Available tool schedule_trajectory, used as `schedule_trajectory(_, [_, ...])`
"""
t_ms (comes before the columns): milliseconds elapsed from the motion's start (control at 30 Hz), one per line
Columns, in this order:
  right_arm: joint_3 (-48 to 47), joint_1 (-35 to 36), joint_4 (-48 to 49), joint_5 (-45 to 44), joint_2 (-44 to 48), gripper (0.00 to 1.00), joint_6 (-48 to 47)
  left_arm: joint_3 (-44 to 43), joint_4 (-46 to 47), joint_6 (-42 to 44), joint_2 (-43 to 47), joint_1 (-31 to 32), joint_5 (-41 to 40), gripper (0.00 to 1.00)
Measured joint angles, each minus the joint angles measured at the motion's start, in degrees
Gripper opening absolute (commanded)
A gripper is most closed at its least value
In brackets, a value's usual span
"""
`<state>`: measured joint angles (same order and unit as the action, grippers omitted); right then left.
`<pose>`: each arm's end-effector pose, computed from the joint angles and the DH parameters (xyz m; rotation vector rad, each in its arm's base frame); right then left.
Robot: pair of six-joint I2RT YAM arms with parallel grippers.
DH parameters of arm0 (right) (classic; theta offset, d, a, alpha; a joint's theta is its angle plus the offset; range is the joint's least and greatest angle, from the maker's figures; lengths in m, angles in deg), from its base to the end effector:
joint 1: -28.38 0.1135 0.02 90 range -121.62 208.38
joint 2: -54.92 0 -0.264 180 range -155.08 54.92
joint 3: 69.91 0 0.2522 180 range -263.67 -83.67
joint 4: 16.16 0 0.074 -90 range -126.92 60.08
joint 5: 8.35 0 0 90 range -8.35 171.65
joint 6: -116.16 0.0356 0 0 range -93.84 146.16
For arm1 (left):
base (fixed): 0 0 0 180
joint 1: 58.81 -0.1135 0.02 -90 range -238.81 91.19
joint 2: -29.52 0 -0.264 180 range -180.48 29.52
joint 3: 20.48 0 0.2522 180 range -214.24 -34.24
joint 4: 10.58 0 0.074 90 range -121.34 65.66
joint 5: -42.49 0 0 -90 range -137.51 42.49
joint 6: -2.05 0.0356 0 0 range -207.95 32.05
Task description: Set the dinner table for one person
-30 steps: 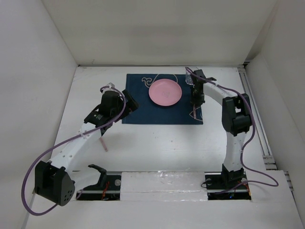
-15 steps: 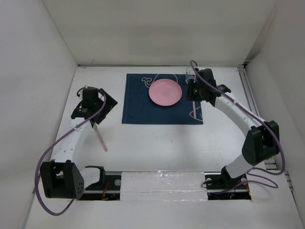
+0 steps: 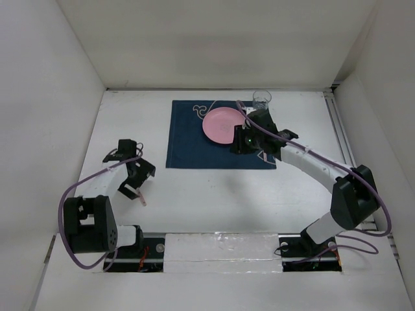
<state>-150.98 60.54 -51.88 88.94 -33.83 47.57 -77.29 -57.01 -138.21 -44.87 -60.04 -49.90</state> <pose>0.2885 0.1867 0.2686 -0.2906 2.3852 0.6028 0.2373 0.0066 0.1931 -1.1864 2.4303 -0.2076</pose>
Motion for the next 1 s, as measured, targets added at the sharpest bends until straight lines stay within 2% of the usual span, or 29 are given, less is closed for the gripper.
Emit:
schedule_trajectory(167, [2.34,-0.83,1.75,1.36,2.27,0.37,-0.02,3.26,-2.73,-3.78,0.00,0.00,-2.95,0.98])
schedule_trajectory(267, [3.30,-1.49,2.29,1.99,3.56,0.37,0.00,3.26,-2.56,-5.31,0.11,0.00,-5.11,0.89])
schedule_trajectory(333, [3.43,-1.75,2.45,2.19,4.00,0.37,0.00,3.37,-1.92,-5.97,0.09,0.00,-6.12,0.76])
schedule_trajectory(400, [3.43,-1.77,2.82,2.27,4.35,0.37,0.00,4.13,-0.17,-6.45,-0.28,0.00,-6.93,0.74])
schedule_trajectory(433, [3.43,-1.77,2.93,2.32,4.55,0.37,0.00,4.63,0.57,-6.56,-1.01,0.00,-7.13,0.66])
schedule_trajectory(467, [3.43,-1.77,2.97,2.32,4.76,0.37,0.00,4.68,0.68,-6.54,-1.86,0.00,-7.58,0.50])
schedule_trajectory(567, [3.56,-1.77,3.17,2.29,5.25,0.37,0.02,4.37,0.76,-6.10,-3.21,0.00,-8.33,0.25])
schedule_trajectory(600, [3.61,-1.77,3.17,2.27,5.31,0.37,0.02,4.26,0.87,-5.92,-3.76,-0.02,-8.48,0.09])
schedule_trajectory(633, [3.63,-1.77,3.17,2.27,5.31,0.37,0.02,4.13,1.38,-5.42,-4.04,-0.04,-8.26,0.00])
schedule_trajectory(900, [3.74,-1.77,3.17,1.68,5.33,0.37,0.26,2.82,6.32,-2.86,-3.76,0.55,-7.72,0.00])
schedule_trajectory(1000, [3.74,-1.77,3.19,1.49,5.33,0.37,0.61,1.03,8.44,1.46,-1.84,2.60,-3.48,0.00])
